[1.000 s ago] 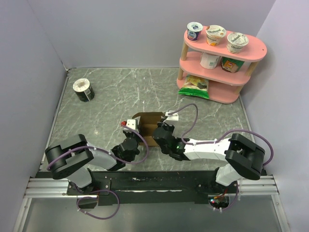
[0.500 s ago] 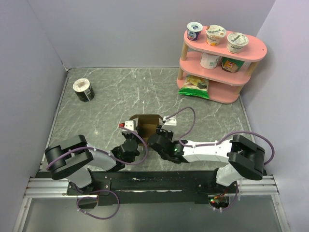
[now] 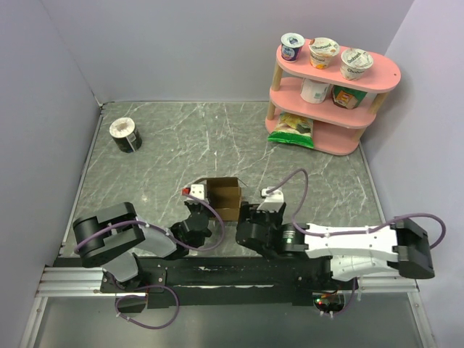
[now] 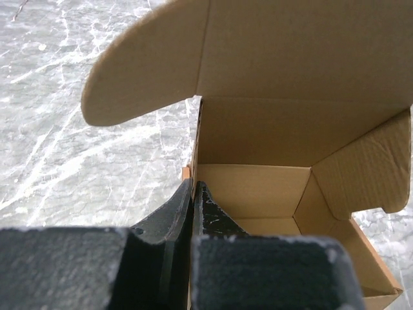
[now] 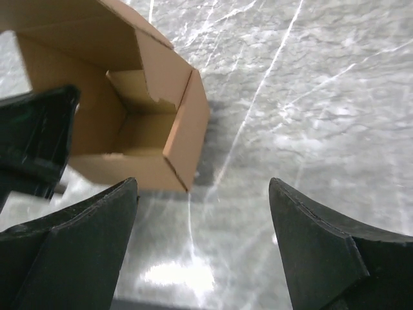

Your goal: Fold the paper box

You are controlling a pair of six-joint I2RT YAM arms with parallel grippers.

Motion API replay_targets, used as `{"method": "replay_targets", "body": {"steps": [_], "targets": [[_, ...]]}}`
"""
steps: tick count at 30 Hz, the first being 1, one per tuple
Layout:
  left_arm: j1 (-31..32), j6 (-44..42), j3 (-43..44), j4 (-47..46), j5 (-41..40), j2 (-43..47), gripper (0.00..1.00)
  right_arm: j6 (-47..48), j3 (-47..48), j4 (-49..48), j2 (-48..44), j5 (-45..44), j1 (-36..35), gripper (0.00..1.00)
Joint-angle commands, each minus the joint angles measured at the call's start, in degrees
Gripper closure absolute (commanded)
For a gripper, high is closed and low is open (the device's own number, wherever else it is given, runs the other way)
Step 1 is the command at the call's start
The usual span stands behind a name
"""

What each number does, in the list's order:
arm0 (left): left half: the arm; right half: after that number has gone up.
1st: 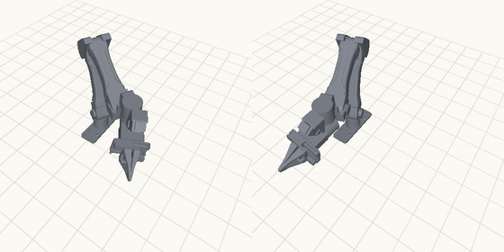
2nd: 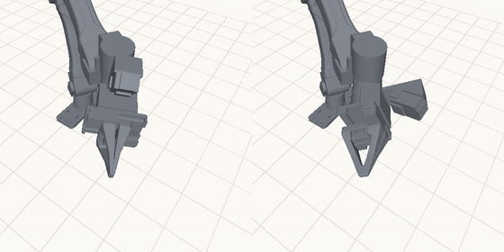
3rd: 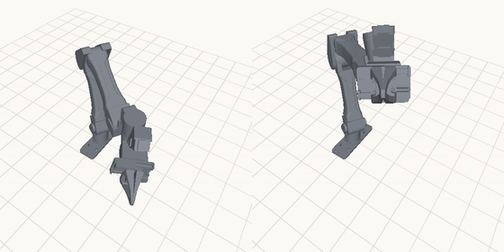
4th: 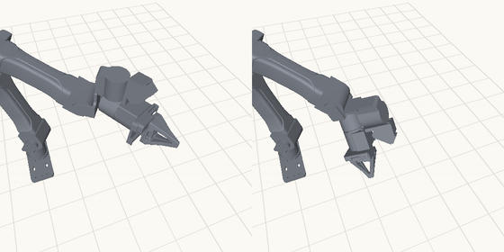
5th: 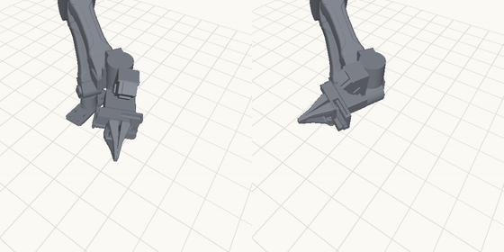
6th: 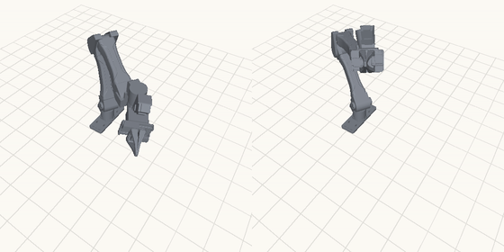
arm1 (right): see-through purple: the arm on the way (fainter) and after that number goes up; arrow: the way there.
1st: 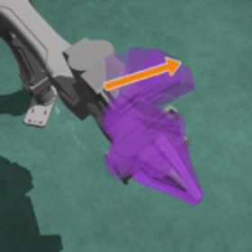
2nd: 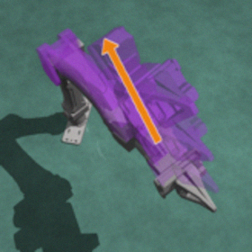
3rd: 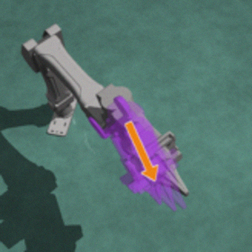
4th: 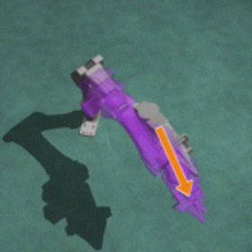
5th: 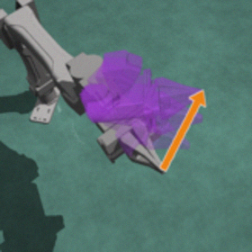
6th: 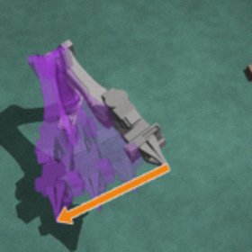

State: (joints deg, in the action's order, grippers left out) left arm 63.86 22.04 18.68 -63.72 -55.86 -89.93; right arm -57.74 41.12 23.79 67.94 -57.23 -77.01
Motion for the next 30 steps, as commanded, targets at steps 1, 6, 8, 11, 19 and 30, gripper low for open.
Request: {"method": "replay_targets", "body": {"steps": [1, 6, 8, 11, 19, 30], "targets": [[0.7, -2.1, 0.1, 3.7, -0.3, -2.1, 0.96, -0.8, 3.3, 8.9, -7.5, -7.2, -2.2, 0.13], [1.2, -2.6, 0.3, 3.6, -0.4, -2.4, 0.96, 27.7, -2.4, -20.8, -20.5, -2.9, -0.9, 0.26], [1.4, -3.1, 0.4, 3.5, -0.5, -2.4, 0.96, 29.3, -3.3, -23.5, -23.6, 3.3, 4.3, 0.36], [1.8, -3.5, 0.9, 3.8, -0.7, -2.4, 0.96, 29.3, 0.3, -22.9, -21.6, 14.7, 13.3, 0.4], [2.8, -4.5, 1.9, 3.9, -0.9, -3.3, 0.96, 35.3, 13.4, -27.7, -2.1, 26.1, 20.7, 0.36], [3.4, -2.0, 2.9, 10.6, -1.9, -1.5, 0.78, 27.9, 13.1, -24.7, 7.9, 33.3, 19.9, 0.34]]}}
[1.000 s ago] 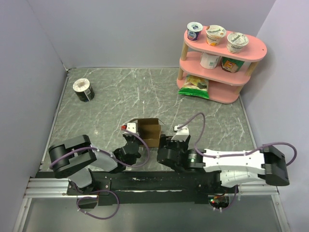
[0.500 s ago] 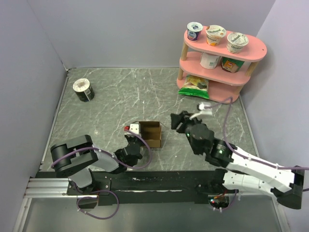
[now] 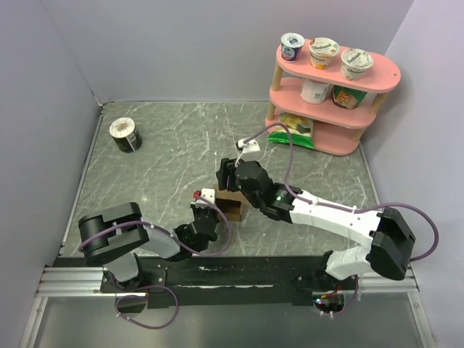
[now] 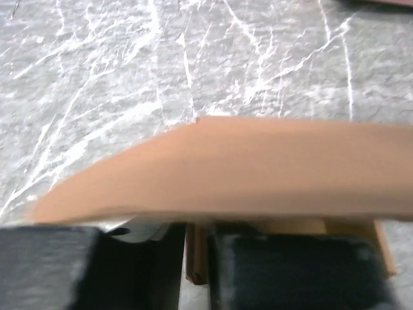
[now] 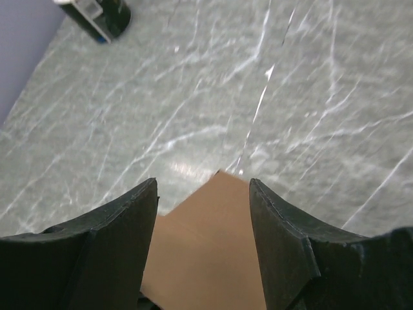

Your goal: Fold the paper box

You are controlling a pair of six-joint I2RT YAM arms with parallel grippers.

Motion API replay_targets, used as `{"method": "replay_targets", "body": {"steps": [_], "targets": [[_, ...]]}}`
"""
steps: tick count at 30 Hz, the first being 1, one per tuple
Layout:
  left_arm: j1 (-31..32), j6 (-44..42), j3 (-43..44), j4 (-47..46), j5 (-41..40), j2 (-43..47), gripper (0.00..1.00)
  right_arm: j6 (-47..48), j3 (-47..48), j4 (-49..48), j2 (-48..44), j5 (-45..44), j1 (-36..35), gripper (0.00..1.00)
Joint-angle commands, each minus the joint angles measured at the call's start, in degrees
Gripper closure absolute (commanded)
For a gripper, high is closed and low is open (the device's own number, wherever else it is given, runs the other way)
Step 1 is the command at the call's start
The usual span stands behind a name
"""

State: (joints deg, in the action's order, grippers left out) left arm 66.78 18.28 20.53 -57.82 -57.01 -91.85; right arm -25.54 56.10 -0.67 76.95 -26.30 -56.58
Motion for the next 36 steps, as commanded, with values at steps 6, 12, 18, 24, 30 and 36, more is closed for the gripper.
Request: {"method": "replay_targets", "body": {"steps": [6, 12, 18, 24, 30, 36], "targets": [[1.1, 3.4, 0.6, 8.5, 0.3, 3.6, 0.58, -9.8, -5.8, 0.2, 0.6, 2.0, -1.7, 0.34], [1.4, 5.9, -0.6, 12.4, 1.1, 7.7, 0.34, -12.3, -7.1, 0.3, 2.9, 1.3, -1.8, 0.33], [1.9, 6.2, -2.2, 15.9, 2.5, 12.8, 0.01, -13.3, -6.8, 0.4, 4.8, 0.9, -1.7, 0.32], [2.6, 9.3, -4.4, 23.3, 7.0, 19.7, 0.04, -13.7, -6.4, 2.0, 5.5, 0.5, -1.6, 0.31], [3.4, 15.8, -7.4, 31.8, 16.6, 29.4, 0.04, -13.9, -7.3, 1.8, 5.9, 0.5, -0.9, 0.31], [5.0, 14.9, -9.6, 36.5, 24.8, 44.5, 0.04, -14.4, -8.3, 0.8, 7.4, 1.0, -0.3, 0.31]]}}
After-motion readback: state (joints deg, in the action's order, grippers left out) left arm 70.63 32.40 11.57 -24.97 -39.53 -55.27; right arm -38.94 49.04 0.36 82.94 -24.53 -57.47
